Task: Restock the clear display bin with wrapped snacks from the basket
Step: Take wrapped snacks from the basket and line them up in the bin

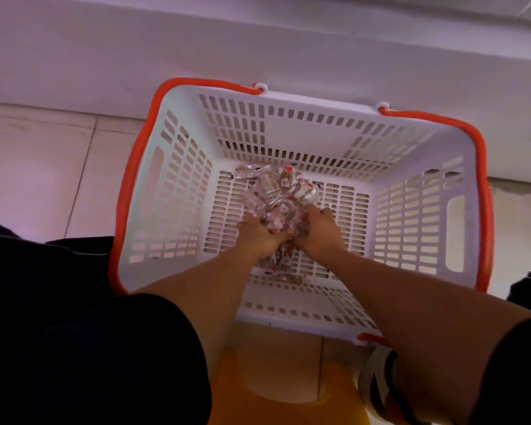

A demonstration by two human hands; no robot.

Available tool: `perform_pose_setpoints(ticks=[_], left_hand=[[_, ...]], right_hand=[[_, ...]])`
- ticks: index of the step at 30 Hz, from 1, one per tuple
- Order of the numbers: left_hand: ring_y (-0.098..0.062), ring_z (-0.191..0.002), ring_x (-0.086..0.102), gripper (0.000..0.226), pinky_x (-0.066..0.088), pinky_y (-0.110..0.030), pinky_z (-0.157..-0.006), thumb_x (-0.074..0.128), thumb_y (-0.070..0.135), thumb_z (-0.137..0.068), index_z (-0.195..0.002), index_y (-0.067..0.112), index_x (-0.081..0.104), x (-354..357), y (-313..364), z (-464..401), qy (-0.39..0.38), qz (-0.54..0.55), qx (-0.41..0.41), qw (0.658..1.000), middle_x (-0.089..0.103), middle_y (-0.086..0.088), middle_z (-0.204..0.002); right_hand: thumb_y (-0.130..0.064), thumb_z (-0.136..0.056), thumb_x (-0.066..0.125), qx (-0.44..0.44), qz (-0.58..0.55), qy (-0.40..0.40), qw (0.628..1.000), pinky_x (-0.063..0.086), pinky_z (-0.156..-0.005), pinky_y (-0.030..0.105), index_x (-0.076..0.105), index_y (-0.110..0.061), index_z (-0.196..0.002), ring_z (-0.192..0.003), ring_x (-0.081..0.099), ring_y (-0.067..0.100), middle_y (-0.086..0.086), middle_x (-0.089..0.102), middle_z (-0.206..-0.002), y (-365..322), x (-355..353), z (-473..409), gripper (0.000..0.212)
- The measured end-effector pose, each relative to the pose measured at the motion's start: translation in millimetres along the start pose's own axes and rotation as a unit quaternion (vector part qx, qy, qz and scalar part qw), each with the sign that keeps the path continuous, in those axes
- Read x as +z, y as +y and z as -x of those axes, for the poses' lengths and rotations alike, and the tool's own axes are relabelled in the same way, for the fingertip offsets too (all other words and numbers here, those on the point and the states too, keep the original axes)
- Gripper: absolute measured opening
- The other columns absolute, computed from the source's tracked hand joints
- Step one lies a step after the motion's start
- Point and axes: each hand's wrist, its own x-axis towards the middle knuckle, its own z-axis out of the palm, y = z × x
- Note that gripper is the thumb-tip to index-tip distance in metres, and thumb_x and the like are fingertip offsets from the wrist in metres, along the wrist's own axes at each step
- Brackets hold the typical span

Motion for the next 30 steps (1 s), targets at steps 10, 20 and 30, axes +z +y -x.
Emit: perform_pose_setpoints(ticks=[10,20,30], left_hand=[[-0.018,-0.079,0.063,0.029,0.047,-0.025,-0.06,0.085,0.031,-0.077,-0.094,0.018,0.064,-18,4,2,-0.013,-0.002,0.009,1.0,0.066,-0.004,-0.096],[-0.02,-0.067,0.065,0.017,0.059,-0.033,-0.06,0.073,0.012,-0.089,-0.102,0.013,0.062,-67,17,38,-0.061,0.162,-0.002,0.985,0.066,-0.011,-0.105],[-0.018,-0.082,0.074,0.03,0.062,-0.039,-0.078,0.074,0.014,-0.085,-0.112,0.006,0.063,-181,143,145,-0.27,0.162,0.163,0.935,0.074,0.001,-0.098]], right_hand=[[-0.009,-0.087,0.068,0.238,-0.39,-0.049,0.888,0.056,-0.053,0.034,0.072,0.001,-0.086,-0.05,0.061,0.021,0.015,0.071,-0.072,-5,-33,0,0.011],[0.013,-0.086,0.063,0.188,-0.51,-0.116,0.831,0.057,-0.055,0.024,0.058,0.0,-0.092,-0.066,0.061,0.022,0.019,0.059,-0.087,-13,-91,29,0.015],[0.001,-0.085,0.07,-0.086,-0.274,-0.198,0.937,0.049,-0.057,0.018,0.067,-0.004,-0.098,-0.064,0.061,0.012,0.012,0.066,-0.08,-118,-260,96,0.014]])
